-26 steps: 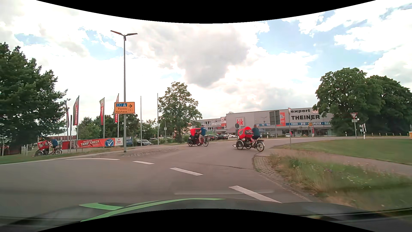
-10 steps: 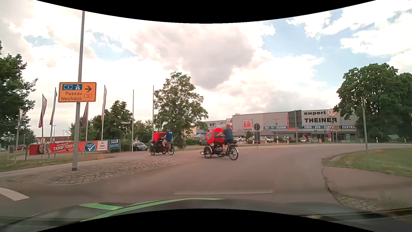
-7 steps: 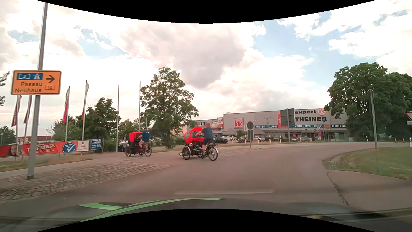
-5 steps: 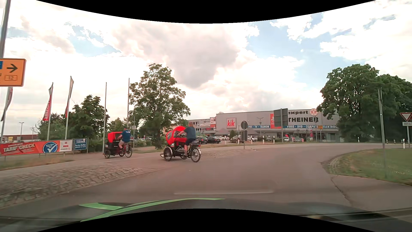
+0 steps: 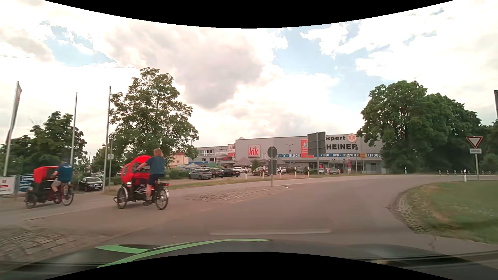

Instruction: Follow the waypoints while adhering to traffic rules and regulations

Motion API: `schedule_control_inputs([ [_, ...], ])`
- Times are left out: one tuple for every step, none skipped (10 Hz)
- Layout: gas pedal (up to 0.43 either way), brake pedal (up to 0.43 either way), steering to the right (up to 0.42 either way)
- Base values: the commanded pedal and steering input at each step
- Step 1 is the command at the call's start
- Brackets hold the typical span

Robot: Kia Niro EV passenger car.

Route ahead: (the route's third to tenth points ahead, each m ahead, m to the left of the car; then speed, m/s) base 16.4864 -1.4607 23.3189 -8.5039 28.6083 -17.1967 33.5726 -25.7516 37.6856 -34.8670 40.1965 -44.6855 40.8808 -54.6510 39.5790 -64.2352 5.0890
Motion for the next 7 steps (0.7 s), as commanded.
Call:
schedule_control_inputs([
  [0.22,0.0,0.208],
  [0.22,0.0,0.209],
  [0.22,0.0,0.21],
  [0.228,0.0,0.209],
  [0.228,0.0,0.21],
  [0.228,0.0,0.21],
  [0.228,0.0,0.209],
])
